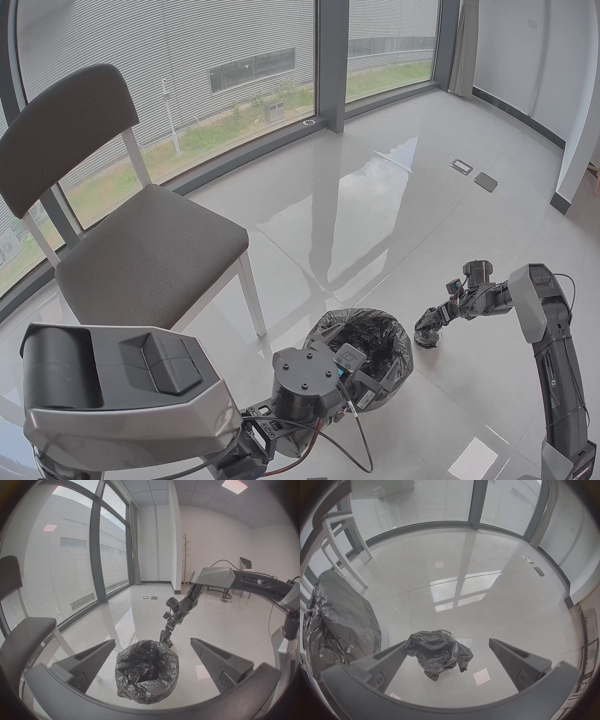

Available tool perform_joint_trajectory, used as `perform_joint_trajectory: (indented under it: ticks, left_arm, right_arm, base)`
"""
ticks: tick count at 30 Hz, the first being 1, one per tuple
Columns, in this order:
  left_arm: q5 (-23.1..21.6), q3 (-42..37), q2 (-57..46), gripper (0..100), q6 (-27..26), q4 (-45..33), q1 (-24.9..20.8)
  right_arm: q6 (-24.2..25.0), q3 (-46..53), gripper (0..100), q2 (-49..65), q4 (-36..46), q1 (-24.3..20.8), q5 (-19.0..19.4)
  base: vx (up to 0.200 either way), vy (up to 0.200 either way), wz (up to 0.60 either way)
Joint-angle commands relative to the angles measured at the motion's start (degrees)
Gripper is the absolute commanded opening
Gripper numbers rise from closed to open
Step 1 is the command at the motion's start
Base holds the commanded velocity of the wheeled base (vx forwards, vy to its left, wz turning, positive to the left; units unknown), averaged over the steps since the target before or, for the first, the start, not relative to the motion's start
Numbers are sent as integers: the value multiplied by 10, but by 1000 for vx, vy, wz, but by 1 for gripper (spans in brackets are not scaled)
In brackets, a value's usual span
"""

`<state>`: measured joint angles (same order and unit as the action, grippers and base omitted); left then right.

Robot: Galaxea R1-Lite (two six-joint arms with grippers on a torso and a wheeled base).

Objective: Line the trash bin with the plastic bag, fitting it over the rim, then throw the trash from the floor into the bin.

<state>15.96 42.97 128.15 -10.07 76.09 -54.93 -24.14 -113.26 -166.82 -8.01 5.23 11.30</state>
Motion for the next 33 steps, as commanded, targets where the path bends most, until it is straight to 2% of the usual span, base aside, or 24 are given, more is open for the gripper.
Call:
perform_joint_trajectory:
  ticks: [1,8,33]
  left_arm:
    - [0,-2,-1,100,1,2,0]
    - [0,0,0,100,5,2,2]
    - [-2,-1,1,100,5,5,1]
  right_arm:
    - [1,-13,100,-32,31,-4,0]
    - [1,-13,100,-47,76,-6,0]
    - [-37,-13,100,-41,31,-7,1]
  base:
    - [0,0,0]
    - [0,0,0]
    - [0,0,0]
